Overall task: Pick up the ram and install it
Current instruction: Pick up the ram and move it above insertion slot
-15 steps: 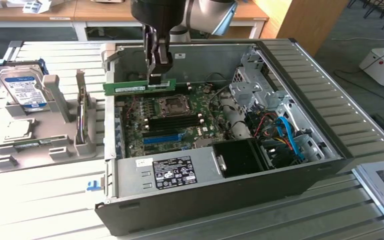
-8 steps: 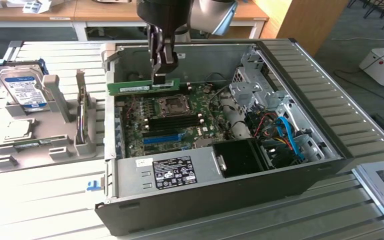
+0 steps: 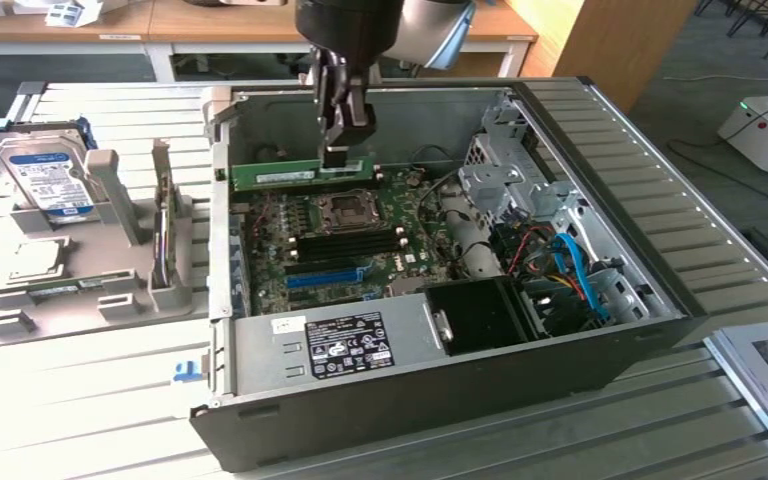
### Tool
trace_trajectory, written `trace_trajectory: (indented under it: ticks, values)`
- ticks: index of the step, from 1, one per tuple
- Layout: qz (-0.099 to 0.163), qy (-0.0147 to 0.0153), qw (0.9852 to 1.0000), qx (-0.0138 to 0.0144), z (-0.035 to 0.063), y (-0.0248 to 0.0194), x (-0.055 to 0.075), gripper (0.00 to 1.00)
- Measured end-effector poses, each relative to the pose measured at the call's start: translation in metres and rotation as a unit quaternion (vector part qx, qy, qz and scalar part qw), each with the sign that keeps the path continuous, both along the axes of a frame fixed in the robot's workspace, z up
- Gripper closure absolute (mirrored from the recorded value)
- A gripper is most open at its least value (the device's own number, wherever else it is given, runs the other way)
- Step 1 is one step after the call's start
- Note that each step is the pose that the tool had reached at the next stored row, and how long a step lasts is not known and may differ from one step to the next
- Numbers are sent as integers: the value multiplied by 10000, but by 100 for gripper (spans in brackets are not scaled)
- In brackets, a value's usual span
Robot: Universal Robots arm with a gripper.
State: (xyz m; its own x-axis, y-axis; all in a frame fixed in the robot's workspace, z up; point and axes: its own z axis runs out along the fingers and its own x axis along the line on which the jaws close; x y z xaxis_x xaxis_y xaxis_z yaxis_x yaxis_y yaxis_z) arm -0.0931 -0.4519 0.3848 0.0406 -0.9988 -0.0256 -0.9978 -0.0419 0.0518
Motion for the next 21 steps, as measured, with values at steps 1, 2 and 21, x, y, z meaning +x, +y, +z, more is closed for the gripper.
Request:
trace_trajectory:
  ticks: [1,2,21]
  values:
    - [0,0,10000,0,0,0,23,89]
    - [-1,0,10000,0,0,0,46,89]
    - [0,0,10000,0,0,0,415,89]
